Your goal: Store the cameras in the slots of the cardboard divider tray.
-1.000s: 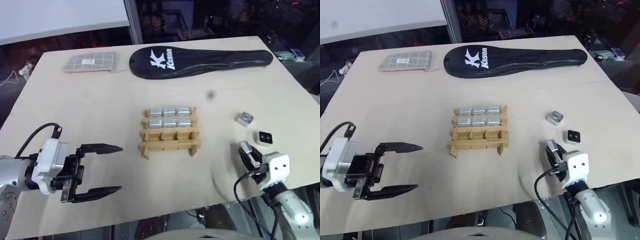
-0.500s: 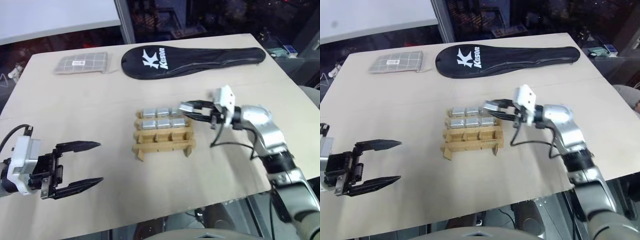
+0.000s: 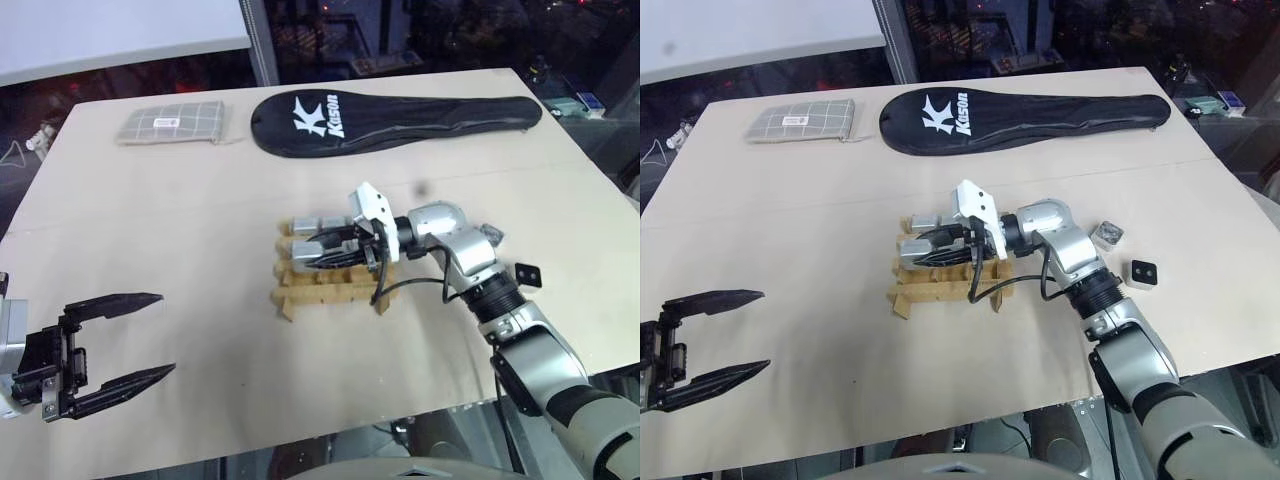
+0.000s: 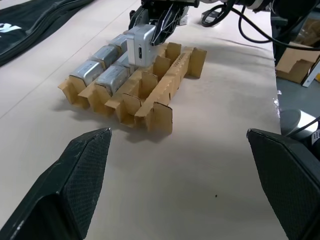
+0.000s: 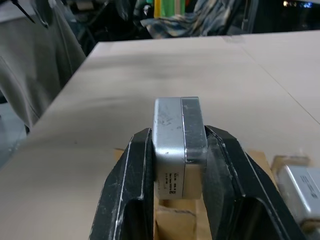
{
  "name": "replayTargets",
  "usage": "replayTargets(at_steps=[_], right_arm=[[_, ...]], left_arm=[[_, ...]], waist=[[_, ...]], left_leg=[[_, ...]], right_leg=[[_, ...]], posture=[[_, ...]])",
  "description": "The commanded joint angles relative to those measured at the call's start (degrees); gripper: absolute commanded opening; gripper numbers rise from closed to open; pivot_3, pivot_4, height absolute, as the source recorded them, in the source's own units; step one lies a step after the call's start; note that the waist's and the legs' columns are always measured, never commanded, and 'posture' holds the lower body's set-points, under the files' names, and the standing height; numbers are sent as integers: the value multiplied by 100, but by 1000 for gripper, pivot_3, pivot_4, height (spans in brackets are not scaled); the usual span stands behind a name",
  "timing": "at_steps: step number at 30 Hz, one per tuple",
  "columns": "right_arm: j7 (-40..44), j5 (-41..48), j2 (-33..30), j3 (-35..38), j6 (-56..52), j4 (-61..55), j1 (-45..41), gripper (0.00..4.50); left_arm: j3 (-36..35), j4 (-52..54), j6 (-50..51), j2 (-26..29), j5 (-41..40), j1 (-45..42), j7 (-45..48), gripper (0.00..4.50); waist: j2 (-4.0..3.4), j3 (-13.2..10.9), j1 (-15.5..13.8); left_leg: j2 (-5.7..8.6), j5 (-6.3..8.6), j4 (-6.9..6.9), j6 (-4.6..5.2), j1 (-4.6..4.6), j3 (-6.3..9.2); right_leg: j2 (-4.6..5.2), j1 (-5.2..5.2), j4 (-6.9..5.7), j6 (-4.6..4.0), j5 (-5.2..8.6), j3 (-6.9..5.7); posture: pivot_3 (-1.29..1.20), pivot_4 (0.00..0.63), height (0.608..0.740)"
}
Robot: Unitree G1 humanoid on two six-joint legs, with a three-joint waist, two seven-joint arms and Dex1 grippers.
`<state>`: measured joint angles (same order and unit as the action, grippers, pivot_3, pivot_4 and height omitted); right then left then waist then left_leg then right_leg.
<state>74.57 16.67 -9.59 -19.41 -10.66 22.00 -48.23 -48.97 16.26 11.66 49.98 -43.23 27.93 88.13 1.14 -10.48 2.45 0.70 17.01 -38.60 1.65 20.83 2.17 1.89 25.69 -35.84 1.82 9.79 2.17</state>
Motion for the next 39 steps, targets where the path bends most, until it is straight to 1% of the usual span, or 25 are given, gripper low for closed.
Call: replayTargets(at_steps=[1,6,15,22,30,36,38,39], right_arm=[[-73,-138,127,-26,95,-46,-198,747],[-170,-515,196,-244,149,38,-182,747],[-413,-723,399,-297,2,12,-74,747],[-478,-699,523,-293,-132,-86,-14,747],[-475,-896,406,-420,-112,-61,120,747],[-588,-966,353,-384,-68,-46,156,747],[-608,-943,347,-364,-86,-77,163,1789],[-606,-926,340,-359,-96,-113,174,2037]], left_arm=[[-162,-139,-147,2,7,-15,100,4500],[-52,-358,-279,33,83,-138,170,4500],[43,-585,-467,4,177,-211,307,4500],[164,-658,-503,61,206,-318,301,4500],[232,-611,-432,95,230,-407,266,4500],[253,-566,-375,123,225,-442,241,4500],[264,-532,-334,133,216,-462,225,4500],[271,-521,-317,138,214,-475,222,4500]], waist=[[0,0,5],[0,0,7],[0,0,7],[0,0,9],[0,0,9],[0,0,10],[0,0,10],[1,0,10]], left_leg=[[-1,-1,0,-1,-1,-1],[-3,-1,0,-2,-1,-3],[-2,-1,0,-2,0,1],[-2,-1,1,-2,0,2],[-2,-1,1,-2,0,2],[-2,-1,1,-2,-1,2],[-2,-1,1,-2,-1,3],[-2,-1,1,-2,-1,3]], right_leg=[[-3,0,-1,0,0,0],[-6,0,-2,1,-1,0],[-1,1,-1,2,-2,1],[-3,1,-1,2,-2,0],[-1,1,-1,2,-2,0],[-2,1,-1,2,-2,0],[-2,1,-1,2,-2,0],[-2,1,-1,2,-2,0]], posture=[[0,150,740],[0,150,740],[0,150,740],[0,150,740],[0,150,740],[0,150,740],[0,150,740],[0,150,740]])
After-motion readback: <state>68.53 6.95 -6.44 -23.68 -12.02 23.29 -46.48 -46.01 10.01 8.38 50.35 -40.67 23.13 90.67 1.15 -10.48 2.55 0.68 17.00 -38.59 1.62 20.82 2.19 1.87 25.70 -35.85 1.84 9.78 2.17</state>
